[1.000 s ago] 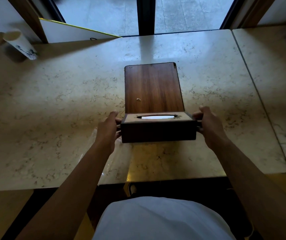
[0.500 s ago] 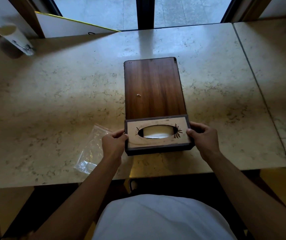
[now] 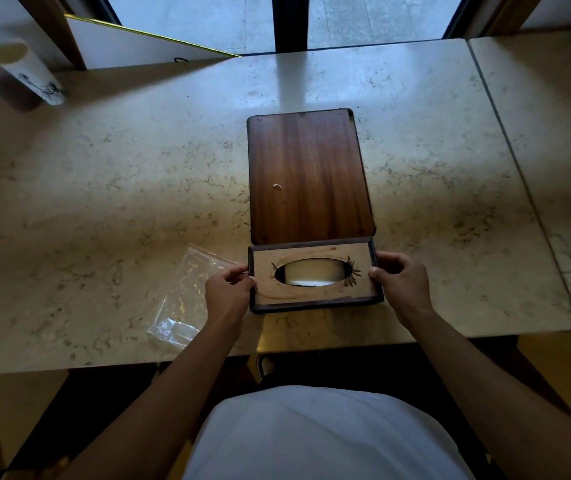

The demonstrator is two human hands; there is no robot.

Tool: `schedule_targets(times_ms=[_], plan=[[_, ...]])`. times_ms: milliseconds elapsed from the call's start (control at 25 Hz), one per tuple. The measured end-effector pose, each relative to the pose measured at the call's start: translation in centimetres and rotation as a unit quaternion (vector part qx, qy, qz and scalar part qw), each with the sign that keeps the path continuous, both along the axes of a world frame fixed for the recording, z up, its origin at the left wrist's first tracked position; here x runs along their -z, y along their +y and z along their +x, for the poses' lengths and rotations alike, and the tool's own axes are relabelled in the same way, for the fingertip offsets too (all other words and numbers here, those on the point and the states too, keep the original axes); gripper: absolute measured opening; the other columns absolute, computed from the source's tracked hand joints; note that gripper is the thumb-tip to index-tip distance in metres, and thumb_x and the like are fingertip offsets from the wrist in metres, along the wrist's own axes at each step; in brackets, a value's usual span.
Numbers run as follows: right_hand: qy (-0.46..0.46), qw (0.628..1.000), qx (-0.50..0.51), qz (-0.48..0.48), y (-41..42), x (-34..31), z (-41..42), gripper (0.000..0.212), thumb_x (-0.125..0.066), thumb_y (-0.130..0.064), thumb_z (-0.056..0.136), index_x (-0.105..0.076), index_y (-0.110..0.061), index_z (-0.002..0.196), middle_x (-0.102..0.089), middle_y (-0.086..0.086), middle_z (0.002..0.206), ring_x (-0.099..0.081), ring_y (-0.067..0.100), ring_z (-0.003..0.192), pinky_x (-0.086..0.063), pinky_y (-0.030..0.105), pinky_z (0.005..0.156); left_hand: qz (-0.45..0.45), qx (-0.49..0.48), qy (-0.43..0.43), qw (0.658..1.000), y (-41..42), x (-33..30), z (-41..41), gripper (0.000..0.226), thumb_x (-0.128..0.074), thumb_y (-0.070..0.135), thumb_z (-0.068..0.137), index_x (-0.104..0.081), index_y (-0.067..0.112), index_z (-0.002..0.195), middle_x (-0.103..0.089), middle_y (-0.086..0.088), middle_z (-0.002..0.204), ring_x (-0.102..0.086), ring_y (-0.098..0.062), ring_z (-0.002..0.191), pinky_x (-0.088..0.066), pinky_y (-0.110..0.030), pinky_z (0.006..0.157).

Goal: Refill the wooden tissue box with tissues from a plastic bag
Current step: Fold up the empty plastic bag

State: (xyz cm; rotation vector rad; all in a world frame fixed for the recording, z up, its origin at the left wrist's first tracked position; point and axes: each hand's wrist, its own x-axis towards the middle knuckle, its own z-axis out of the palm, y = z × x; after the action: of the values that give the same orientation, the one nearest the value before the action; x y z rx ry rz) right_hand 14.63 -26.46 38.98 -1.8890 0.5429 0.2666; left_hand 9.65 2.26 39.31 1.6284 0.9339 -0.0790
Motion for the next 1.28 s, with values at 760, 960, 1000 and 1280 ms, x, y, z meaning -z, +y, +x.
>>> schedule_targets(times_ms=[760, 960, 1000, 1280], plan=[[-0.100, 0.972, -0.123, -0.172, 4.5, -3.5, 2.0, 0.043, -0.068, -0.005, 0.084, -0.062, -0.014, 0.126, -0.060, 0.005, 0.123, -0.054, 0.012, 0.107, -0.046, 0.016, 0.082, 0.018, 0.021, -0.020, 0.999, 3.2, -1.2, -0.1, 0.024, -0.064, 0.012, 0.092, -0.071, 0.007, 0.115, -0.073, -0.010, 0.101, -0.071, -0.023, 0.095, -0.061, -0.045, 0.088], [-0.177, 0.931, -0.276, -0.163, 12.0, -4.6, 1.4, 0.025, -0.065, -0.007, 0.090, -0.066, -0.012, 0.115, -0.059, 0.005, 0.122, -0.052, 0.007, 0.107, -0.039, 0.012, 0.087, 0.050, -0.024, 0.006, 0.998, 8.1, -1.1, -1.9, 0.018, -0.063, 0.012, 0.091, -0.073, 0.012, 0.106, -0.074, -0.008, 0.093, -0.072, -0.029, 0.092, -0.060, -0.047, 0.088], [-0.177, 0.923, -0.307, -0.150, 13.8, -4.6, 1.1, 0.023, -0.064, -0.009, 0.091, -0.067, -0.014, 0.113, -0.059, 0.003, 0.120, -0.053, 0.007, 0.106, -0.040, 0.014, 0.087, 0.062, -0.028, 0.013, 0.998, 9.2, -0.9, -2.4, 0.017, -0.063, 0.012, 0.091, -0.073, 0.013, 0.105, -0.075, -0.008, 0.095, -0.071, -0.028, 0.093, -0.060, -0.046, 0.088], [-0.091, 0.897, -0.412, -0.133, 23.7, -3.6, -2.1, 0.026, -0.064, -0.014, 0.089, -0.071, -0.011, 0.114, -0.070, 0.007, 0.114, -0.066, 0.019, 0.099, -0.055, 0.035, 0.088, 0.193, 0.055, 0.085, 0.976, 14.7, 1.3, -4.1, 0.039, -0.067, 0.019, 0.087, -0.067, 0.009, 0.125, -0.070, -0.010, 0.115, -0.066, -0.026, 0.108, -0.050, -0.033, 0.089]])
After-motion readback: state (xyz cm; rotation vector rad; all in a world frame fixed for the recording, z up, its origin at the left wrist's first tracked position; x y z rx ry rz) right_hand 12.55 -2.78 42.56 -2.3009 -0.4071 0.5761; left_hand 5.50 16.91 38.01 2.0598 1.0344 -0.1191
